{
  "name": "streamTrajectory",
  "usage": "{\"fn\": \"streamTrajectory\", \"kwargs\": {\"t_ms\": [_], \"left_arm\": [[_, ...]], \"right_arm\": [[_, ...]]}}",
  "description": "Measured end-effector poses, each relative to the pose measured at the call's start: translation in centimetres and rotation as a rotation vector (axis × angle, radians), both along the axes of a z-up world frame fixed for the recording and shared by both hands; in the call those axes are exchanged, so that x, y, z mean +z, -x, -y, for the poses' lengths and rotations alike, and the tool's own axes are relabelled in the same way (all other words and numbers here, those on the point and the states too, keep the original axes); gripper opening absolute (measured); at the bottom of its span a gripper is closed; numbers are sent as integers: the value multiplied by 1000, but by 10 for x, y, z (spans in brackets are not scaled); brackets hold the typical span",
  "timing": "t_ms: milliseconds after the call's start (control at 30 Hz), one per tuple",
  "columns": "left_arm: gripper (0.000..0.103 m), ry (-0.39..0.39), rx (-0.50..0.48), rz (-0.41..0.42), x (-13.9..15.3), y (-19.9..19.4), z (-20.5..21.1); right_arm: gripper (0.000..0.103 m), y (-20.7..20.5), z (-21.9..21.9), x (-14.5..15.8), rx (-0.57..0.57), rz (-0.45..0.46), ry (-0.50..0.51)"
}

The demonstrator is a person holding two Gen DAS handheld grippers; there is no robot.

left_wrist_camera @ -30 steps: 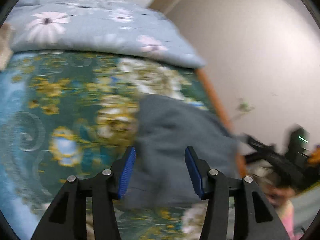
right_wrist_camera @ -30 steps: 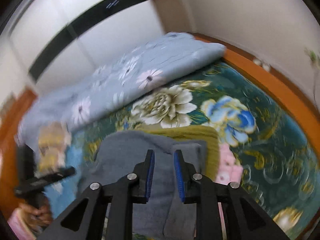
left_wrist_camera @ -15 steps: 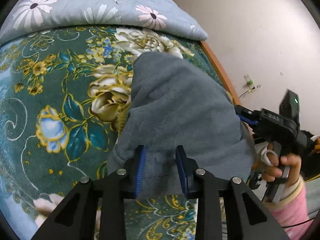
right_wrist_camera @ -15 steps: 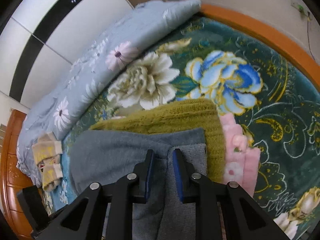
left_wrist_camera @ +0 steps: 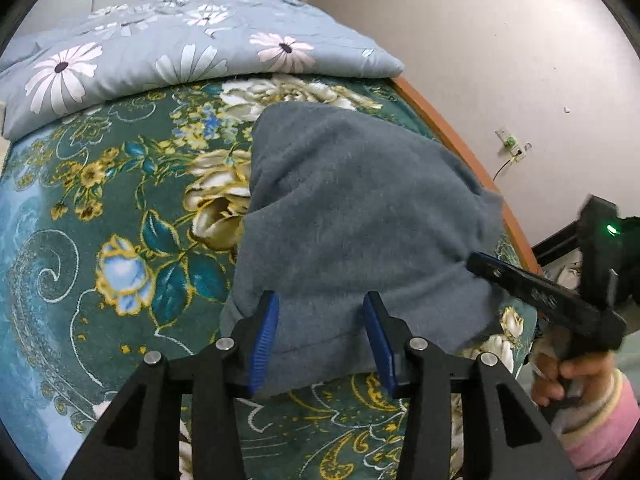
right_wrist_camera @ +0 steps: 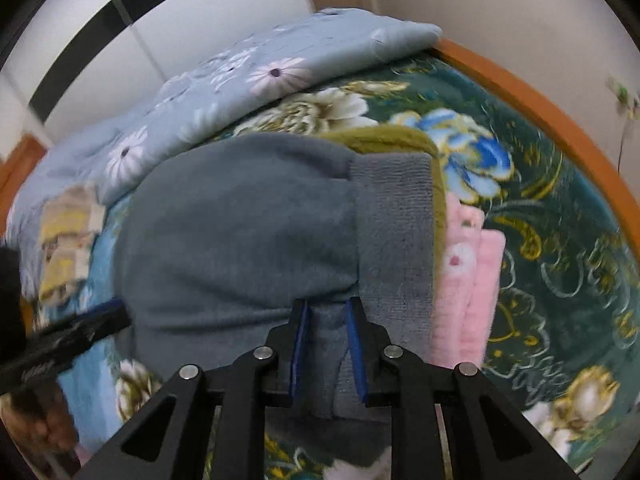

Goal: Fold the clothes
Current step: 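Lower the sweatpants onto the stack and open the left gripper while the right gripper holds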

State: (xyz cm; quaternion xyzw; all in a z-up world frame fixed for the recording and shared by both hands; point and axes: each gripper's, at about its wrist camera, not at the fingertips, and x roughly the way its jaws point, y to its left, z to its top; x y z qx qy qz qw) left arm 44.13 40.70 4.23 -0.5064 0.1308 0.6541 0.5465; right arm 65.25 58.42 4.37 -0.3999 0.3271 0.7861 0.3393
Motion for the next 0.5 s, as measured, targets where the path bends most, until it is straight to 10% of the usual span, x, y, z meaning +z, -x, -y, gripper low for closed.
{"fn": "streamTrajectory", "kwargs": {"t_ms": [500], "left_arm": [[78,51,38,-57,-31,-45,43]], "right_arm": [[24,-8,76,38,-6,-91,-8]]}}
